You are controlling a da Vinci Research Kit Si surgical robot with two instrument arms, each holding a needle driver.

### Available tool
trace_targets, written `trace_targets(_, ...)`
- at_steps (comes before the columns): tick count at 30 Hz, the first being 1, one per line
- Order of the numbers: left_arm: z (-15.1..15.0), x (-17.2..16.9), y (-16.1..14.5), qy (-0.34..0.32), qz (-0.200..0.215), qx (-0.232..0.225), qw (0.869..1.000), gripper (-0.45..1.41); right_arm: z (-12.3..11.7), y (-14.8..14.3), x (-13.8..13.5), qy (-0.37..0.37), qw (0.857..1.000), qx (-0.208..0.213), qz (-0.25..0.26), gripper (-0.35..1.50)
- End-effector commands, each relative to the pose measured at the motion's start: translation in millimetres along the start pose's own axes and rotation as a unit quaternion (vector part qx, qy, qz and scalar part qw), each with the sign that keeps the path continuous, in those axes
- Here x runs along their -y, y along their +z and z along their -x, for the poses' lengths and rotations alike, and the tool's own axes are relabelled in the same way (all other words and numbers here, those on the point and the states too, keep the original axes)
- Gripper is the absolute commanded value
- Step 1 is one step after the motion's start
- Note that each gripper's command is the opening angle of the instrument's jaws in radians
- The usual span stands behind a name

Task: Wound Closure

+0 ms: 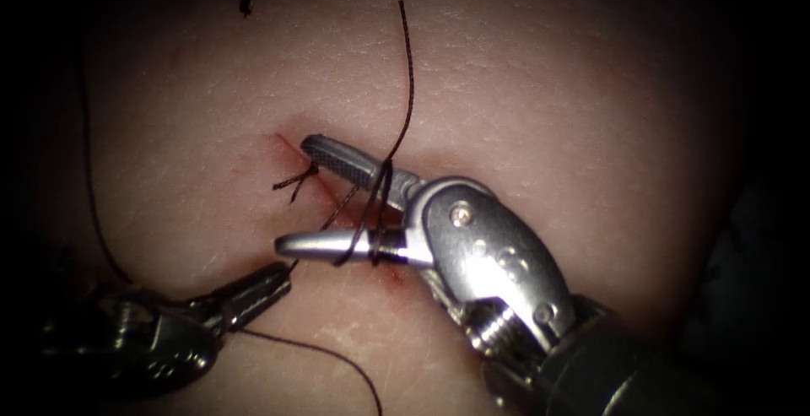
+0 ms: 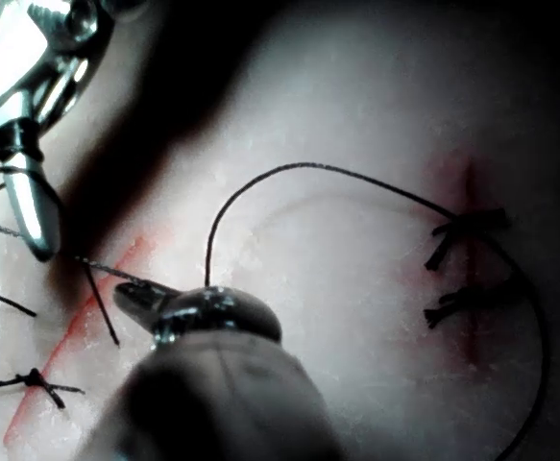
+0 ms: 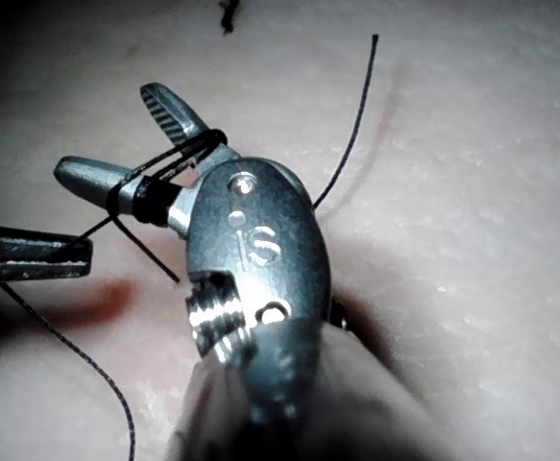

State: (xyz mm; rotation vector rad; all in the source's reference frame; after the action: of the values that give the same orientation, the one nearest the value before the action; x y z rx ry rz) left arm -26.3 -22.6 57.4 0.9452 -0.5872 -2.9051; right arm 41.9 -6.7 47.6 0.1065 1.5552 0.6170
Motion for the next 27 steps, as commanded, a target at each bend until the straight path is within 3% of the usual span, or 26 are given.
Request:
trace_targets(1,-0.1,-1.2,0.2,-0.002,0.0,-0.001,1.0,-0.45,0.9,0.6,0.1,-0.004,1.0,0.002,0.006,0.88)
trace_targets(8,-0.4,-1.9,-1.3,-0.015,-0.002,-0.007,1.0,-0.45,1.1,0.7,-0.3,-0.023,0.998,0.028,0.041,0.86)
trace_targets(14,-0.5,-1.2,-1.7,-0.021,-0.007,-0.005,1.0,-0.45,2.1,0.6,-0.6,-0.036,0.992,0.079,0.088,0.86)
trace_targets(27,-0.6,1.8,-1.0,-0.037,-0.017,-0.002,0.999,-0.45,4.1,-0.7,-5.1,-0.05,0.972,0.126,0.191,0.88)
